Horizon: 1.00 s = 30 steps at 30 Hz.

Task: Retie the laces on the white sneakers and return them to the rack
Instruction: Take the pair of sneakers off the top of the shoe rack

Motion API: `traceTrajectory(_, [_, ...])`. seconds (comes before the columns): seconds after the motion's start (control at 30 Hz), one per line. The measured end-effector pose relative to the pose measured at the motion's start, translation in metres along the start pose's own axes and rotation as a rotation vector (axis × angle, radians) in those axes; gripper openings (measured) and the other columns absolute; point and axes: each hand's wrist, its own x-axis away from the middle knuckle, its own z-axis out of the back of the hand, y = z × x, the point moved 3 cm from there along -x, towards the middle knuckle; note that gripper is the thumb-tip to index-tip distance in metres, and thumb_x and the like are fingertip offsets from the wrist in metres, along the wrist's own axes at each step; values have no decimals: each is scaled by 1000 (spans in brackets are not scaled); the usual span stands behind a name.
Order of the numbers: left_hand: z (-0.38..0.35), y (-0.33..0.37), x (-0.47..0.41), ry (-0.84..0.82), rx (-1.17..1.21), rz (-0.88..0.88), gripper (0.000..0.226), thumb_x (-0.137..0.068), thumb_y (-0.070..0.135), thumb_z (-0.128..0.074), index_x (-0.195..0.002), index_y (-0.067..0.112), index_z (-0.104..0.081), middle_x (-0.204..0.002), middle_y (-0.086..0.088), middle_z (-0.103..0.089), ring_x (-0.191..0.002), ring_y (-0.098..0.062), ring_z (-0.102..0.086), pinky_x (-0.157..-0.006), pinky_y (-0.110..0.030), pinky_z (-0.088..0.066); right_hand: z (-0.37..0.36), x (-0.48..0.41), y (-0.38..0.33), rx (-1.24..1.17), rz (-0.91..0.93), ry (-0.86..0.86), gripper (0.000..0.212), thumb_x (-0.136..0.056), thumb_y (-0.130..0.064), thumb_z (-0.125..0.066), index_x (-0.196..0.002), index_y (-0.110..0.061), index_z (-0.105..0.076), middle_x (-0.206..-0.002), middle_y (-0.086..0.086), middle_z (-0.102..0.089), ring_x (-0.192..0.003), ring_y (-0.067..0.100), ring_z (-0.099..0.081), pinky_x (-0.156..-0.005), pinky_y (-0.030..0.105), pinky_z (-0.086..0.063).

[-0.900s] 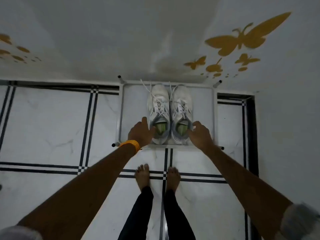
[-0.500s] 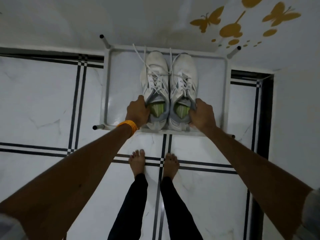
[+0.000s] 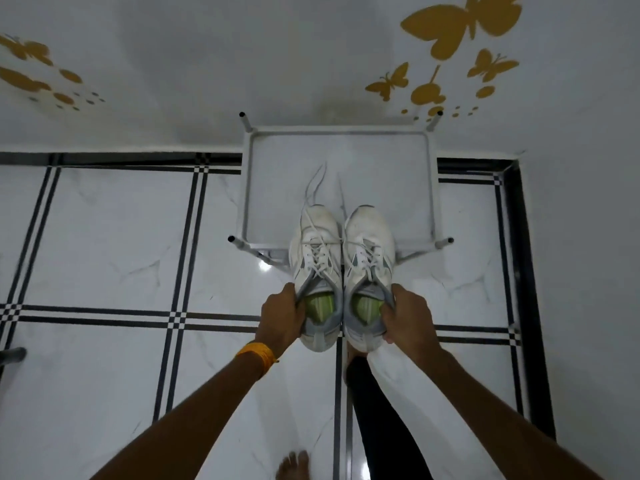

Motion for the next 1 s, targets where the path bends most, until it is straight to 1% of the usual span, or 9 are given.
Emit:
traceTrajectory(0.1, [-22, -27, 36, -2, 4, -50, 21, -97, 26, -47, -94, 6, -53, -84, -17, -69, -70, -32, -67, -68, -47, -59, -25, 42, 21, -37, -30, 27, 12, -90, -12, -49, -81, -3, -51, -78, 19, -64, -63, 35, -65, -61, 50, -57])
traceTrajectory(0.23, [-59, -68, 68, 23, 4, -61, 21, -98, 25, -47, -99, 5, -54, -89, -17, -69, -77, -33, -67, -73, -45, -58, -69, 82, 49, -47, -43, 41, 11, -91, -11, -51, -86, -2, -54, -80, 19, -65, -61, 34, -66, -58, 47, -59])
traceTrajectory(0.4, [-135, -133, 89, -4, 58, -18, 29, -98, 31, -49, -110, 6, -57, -99, -13, -70, -84, -29, -69, -79, -42, -60, -143, 103, 101, 36, -14, 38, 10, -93, -13, -52, -92, -4, -56, -86, 16, -67, -71, 30, -66, -68, 41, -58])
traceTrajectory(0.5, [-189, -172, 83, -23, 48, 4, 29, -98, 32, -49, -110, 6, -55, -100, -14, -70, -84, -30, -68, -79, -43, -60, -191, 95, 139, 115, 3, 24, 12, -94, -16, -52, -94, -5, -55, -90, 15, -66, -77, 28, -65, -70, 37, -55])
traceTrajectory(0.63, [-254, -208, 65, -10, -31, -17, 28, -99, 27, -45, -109, 2, -54, -103, -18, -69, -88, -34, -66, -79, -38, -56, -246, 72, 189, 124, -4, 3, 12, -96, -18, -52, -92, -7, -53, -89, 13, -65, -76, 27, -64, -68, 35, -54])
traceTrajectory(0.73, [-300, -237, 36, 2, -50, -59, 28, -99, 25, -44, -107, 0, -54, -101, -20, -69, -88, -35, -66, -79, -40, -56, -288, 47, 228, 85, 23, 29, 13, -96, -15, -51, -85, -9, -47, -86, 16, -64, -74, 33, -66, -66, 40, -57])
traceTrajectory(0.87, [-345, -268, -5, 58, -75, -169, 23, -98, 17, -44, -102, -3, -53, -94, -22, -68, -82, -39, -65, -73, -42, -54, -331, 16, 275, 97, 86, 106, 12, -95, -14, -50, -84, -7, -49, -84, 21, -66, -67, 35, -66, -62, 47, -58])
traceTrajectory(0.93, [-372, -279, -15, 85, -62, -215, 22, -99, 18, -44, -103, -2, -53, -92, -20, -68, -80, -38, -65, -70, -40, -52, -351, 3, 297, 78, 98, 134, 15, -94, -15, -49, -86, -3, -53, -81, 19, -66, -63, 34, -65, -60, 48, -58])
traceTrajectory(1.0, [-397, -286, -23, 122, -22, -263, 25, -100, 25, -42, -103, 2, -52, -86, -11, -66, -73, -28, -64, -66, -33, -51, -365, -10, 316, 77, 98, 127, 15, -94, -17, -49, -90, -3, -54, -79, 17, -67, -60, 31, -65, -60, 47, -58])
